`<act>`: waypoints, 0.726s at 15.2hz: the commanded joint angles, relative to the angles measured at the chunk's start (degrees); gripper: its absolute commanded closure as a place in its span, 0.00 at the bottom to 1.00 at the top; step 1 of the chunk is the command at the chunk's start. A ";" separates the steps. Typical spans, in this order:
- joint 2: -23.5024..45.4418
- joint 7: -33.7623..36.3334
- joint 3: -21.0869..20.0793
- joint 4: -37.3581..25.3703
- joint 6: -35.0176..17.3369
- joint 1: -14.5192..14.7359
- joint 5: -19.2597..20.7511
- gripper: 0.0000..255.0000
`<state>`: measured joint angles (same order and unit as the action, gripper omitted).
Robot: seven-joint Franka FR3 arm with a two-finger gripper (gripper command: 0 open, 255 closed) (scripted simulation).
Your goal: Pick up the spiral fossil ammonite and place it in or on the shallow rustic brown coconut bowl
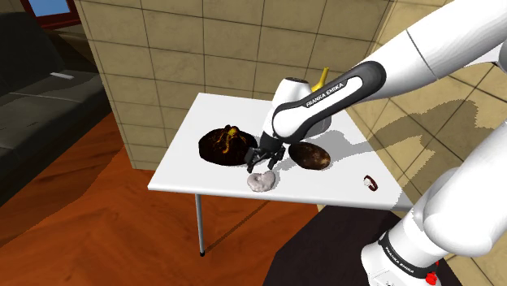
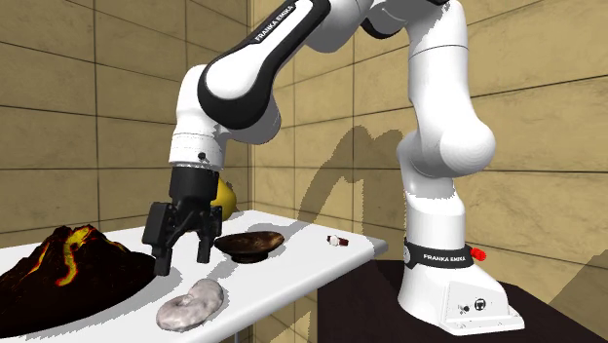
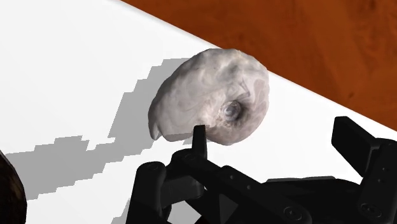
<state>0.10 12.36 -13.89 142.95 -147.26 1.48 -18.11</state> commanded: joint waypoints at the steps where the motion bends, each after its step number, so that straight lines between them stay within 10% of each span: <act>1: 0.28 -0.02 -0.04 0.05 -0.37 0.04 -0.03 0.00; 7: 0.28 -0.02 -0.04 0.04 -0.35 0.04 -0.03 0.00; 8: 0.28 -0.02 -0.04 0.04 -0.35 0.04 -0.03 1.00; 11: 0.28 -0.02 -0.04 0.04 -0.35 0.04 -0.03 1.00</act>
<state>0.38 12.34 -13.93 142.99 -147.62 1.52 -18.14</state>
